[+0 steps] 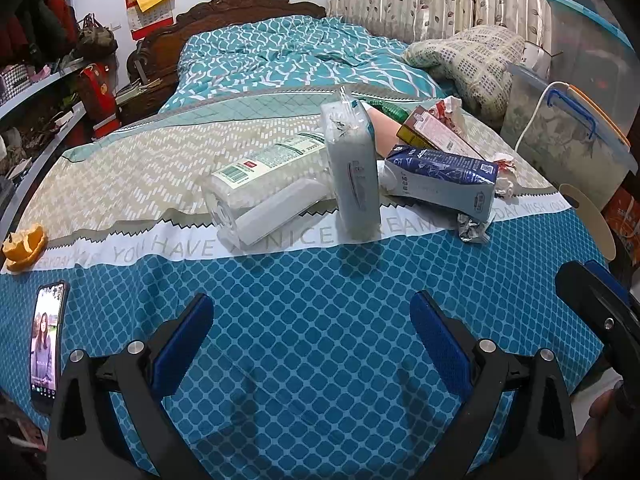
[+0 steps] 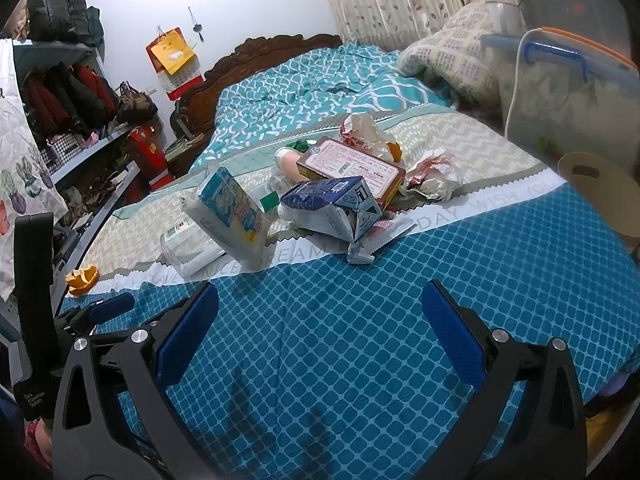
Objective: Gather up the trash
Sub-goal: 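Move both tools toward the trash pile on the bed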
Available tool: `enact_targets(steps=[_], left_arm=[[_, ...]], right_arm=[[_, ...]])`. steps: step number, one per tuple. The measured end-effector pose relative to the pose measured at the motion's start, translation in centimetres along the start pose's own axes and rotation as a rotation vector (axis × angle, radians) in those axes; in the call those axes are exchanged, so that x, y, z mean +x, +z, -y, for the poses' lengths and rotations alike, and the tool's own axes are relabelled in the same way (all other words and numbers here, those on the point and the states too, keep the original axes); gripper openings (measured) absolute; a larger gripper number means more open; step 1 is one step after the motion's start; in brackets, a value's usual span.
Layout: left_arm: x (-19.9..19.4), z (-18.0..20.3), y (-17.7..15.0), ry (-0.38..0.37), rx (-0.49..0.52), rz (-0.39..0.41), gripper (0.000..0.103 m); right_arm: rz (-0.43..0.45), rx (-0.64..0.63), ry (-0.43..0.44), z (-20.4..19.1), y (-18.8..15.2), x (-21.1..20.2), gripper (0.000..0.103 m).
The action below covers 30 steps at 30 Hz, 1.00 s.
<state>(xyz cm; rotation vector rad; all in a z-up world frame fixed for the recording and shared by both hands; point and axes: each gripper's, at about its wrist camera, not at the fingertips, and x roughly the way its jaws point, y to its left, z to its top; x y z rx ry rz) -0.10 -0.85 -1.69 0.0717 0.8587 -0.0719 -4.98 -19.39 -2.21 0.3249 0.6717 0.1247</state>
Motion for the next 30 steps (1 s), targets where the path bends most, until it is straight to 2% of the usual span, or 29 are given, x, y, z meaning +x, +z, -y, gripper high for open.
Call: enact_targets(steps=[11,16,20,23,30], left_arm=[[0.6,-0.3,-1.1,0.007,-0.005,-0.072,0.094],[0.2,-0.8,-1.5,-0.016,-0.025,-0.090,0.094],[-0.5,-1.4,-1.9,-0.063,-0.048,-0.081,0.094],[-0.5,-1.6,-2.4,-0.159,-0.073,-0.097,0.094],[0.1,-2.0,-1.8,-0.138,-0.081,-0.109,0.094]], right_arm=[[-0.025,-0.034,0.034,-0.8,-0.4,0.6,0.100],[-0.030,-0.058,0.040,-1.3,-0.6,0.5,0.100],[-0.008,-0.067,0.044,-1.4,-0.8,-0.1,0.100],[0.005,-0.079,0.033,-1.6,-0.7,-0.4,0.100],[0.118,-0.204,-0.046,-2.7,-1.1,-1.6,0.100]])
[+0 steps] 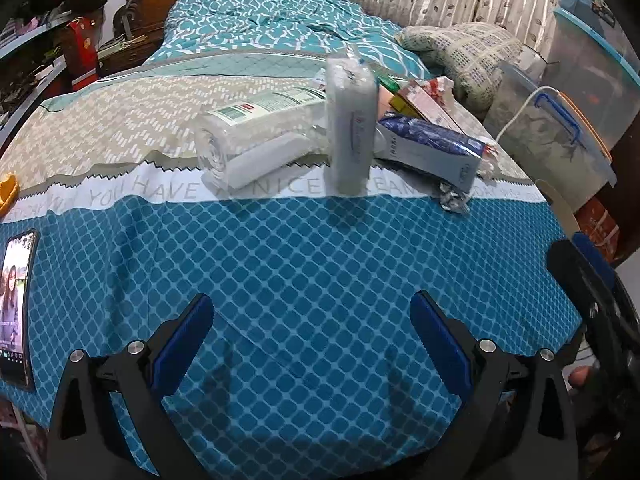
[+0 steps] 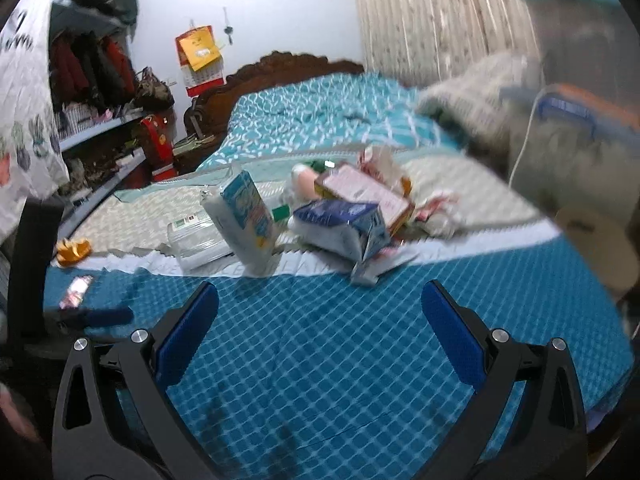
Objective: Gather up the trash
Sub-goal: 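Move both tools toward the trash pile on the bed, then grasp the white plastic-wrapped pack with the left tool while the right tool grasps the blue-and-white carton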
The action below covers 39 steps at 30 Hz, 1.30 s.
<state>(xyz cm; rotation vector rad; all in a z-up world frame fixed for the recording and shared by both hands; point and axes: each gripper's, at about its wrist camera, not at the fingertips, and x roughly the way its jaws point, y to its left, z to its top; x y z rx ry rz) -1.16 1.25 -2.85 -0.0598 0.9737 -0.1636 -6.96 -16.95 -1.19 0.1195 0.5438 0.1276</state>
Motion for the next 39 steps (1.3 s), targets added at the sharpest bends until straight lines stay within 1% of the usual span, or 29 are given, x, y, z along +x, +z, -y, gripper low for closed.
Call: enact_targets(steps=[2,5,10,12,13,15,17,20,22,27,32,39], left_arm=[[0.0,-0.3,0.5,0.021,0.002,0.024,0.094],[-0.5,-0.7,1.4,0.092,0.020,0.093,0.094],[-1.2,-2.4,2.9,0.160,0.011,0.170,0.094],[-1.5,-3.4,3.6,0.194,0.006,0.193,0.094],[-1.6,-3.9,4.0,0.206,-0.001,0.203,0.094],[-1.8,-4.7,4.6,0.211,-0.013,0.209,0.094],[-2.1,-5.1,5.1,0.217,-0.020,0.217,0.094],[-2.1,-4.8,5.6,0.227,-0.008,0.221,0.094],[-1.9,-4.4,5.7,0.233,0.008,0.219,0.094],[-1.3,-3.2,5.3,0.234,0.041,0.211,0.094],[-0.9,-2.7,5.2,0.253,0.047,0.199,0.094],[-0.5,-2.3,5.1,0.267,0.059,0.193,0.094]], right_arm=[[0.021,-0.038,-0.009,-0.3,0.0,-0.2,0.100],[0.030,-0.069,-0.014,-0.7,0.0,-0.2,0.100],[0.027,-0.071,-0.035,-0.5,0.2,-0.2,0.100],[0.028,-0.068,-0.040,-0.3,0.3,-0.3,0.099],[0.031,-0.067,-0.044,-0.2,0.4,-0.4,0.096],[0.032,-0.067,-0.044,-0.2,0.5,-0.4,0.090],[0.029,-0.065,-0.034,-0.1,0.6,-0.4,0.081],[0.026,-0.057,-0.026,0.1,0.7,-0.3,0.073],[0.024,-0.050,-0.021,0.2,0.7,-0.2,0.071],[0.008,-0.031,-0.015,0.6,0.6,0.0,0.071],[-0.001,-0.002,-0.012,1.1,0.7,0.3,0.071],[0.000,0.006,-0.018,1.3,0.7,0.4,0.071]])
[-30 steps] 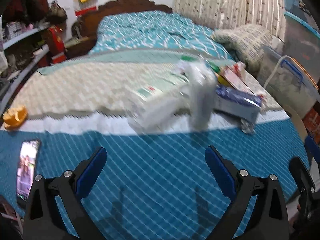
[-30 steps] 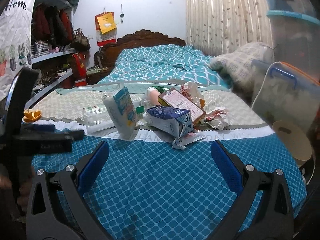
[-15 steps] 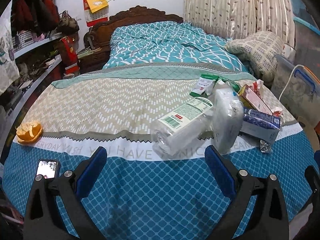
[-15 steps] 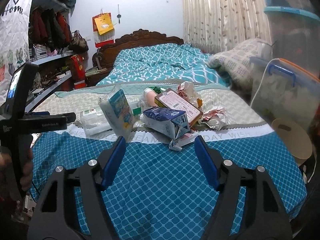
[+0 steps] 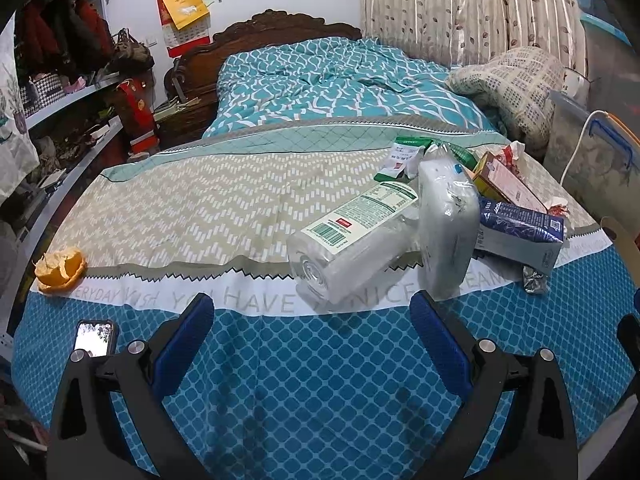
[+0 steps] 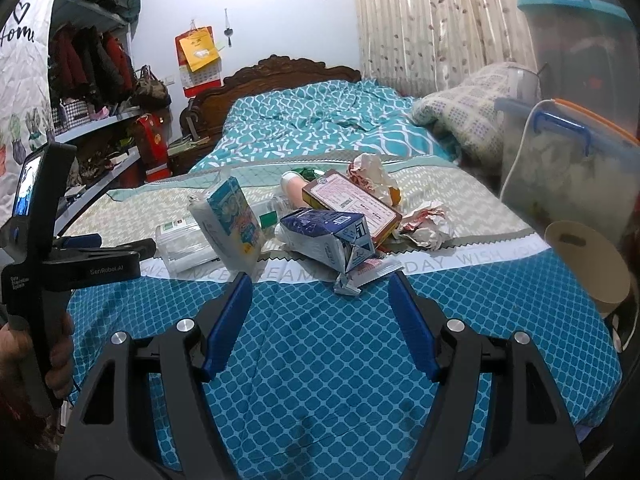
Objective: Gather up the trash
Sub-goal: 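Grasp the white plastic-wrapped pack with the left tool while the right tool grasps the blue-and-white carton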
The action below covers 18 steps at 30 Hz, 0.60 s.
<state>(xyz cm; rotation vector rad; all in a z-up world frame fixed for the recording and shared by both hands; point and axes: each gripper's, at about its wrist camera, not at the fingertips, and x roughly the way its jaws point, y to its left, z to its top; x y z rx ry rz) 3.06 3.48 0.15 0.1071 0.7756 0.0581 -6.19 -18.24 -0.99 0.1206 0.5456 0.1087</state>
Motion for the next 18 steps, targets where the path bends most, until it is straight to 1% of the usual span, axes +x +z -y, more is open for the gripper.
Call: enact_targets(steps=[4,7,9,10,12,13,15,18], left_arm=[[0.1,0.3,-0.1,-0.002,0.008,-0.005,0.094],[0.2,0.4,0.0,-0.003,0.009,-0.006,0.094],[0.2,0.4,0.0,-0.005,0.008,-0.005,0.094],[0.2,0.4,0.1,-0.005,0.007,-0.005,0.094],[0.2,0.3,0.1,-0.005,0.003,-0.003,0.094],[0.1,0.2,0.2,-0.005,0.000,0.000,0.094],[0.0,0.0,0.2,-0.003,-0.007,0.009,0.094],[-0.4,-0.7,0.2,0.008,-0.019,0.028,0.094]], right_arm=[[0.009,-0.010,-0.017,0.2,0.4,0.1,0.071],[0.048,-0.048,-0.046,0.0,1.1,-0.2,0.071],[0.095,-0.101,-0.076,-0.5,1.9,-0.7,0.071],[0.142,-0.150,-0.103,-1.0,2.5,-1.2,0.071],[0.210,-0.214,-0.129,-1.7,3.6,-2.0,0.071],[0.273,-0.272,-0.146,-2.6,4.5,-2.9,0.071],[0.354,-0.346,-0.163,-3.7,5.8,-4.0,0.071],[0.528,-0.498,-0.189,-6.5,7.3,-6.3,0.072]])
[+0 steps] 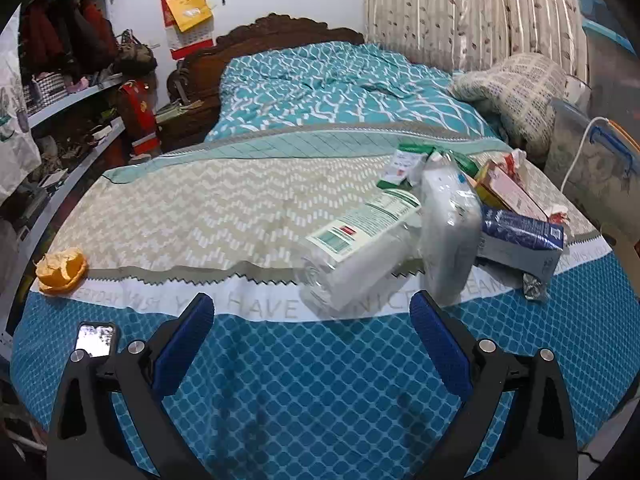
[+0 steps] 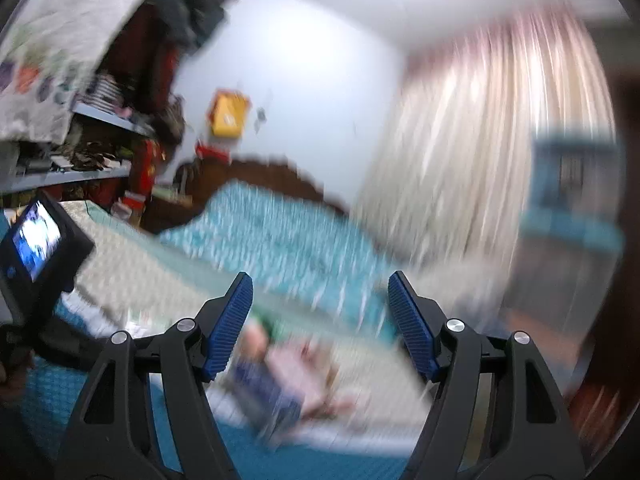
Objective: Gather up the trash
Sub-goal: 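Grasp the white plastic-wrapped pack with the left tool while the right tool grasps the blue-and-white carton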
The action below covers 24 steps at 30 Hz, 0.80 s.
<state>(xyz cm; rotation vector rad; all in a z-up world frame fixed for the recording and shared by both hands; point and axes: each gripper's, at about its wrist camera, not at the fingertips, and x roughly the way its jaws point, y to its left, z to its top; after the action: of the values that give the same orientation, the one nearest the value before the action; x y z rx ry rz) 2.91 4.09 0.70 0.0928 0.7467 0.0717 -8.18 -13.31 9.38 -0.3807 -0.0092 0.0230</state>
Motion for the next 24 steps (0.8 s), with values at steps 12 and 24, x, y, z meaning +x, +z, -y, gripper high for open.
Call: enact_targets(steps=[12,24], left_arm=[[-0.4,-4.4,0.7,0.055,-0.071,0.034,0.094],[1.4,3.0,5.1,-0.228,0.014,-0.011,0.094]], right_arm=[[0.158,-0.272,-0.037,-3.9,4.1,0.8,0.067],[-0.651,0.618,0.331,8.4,-13.8,14.4,0.049]])
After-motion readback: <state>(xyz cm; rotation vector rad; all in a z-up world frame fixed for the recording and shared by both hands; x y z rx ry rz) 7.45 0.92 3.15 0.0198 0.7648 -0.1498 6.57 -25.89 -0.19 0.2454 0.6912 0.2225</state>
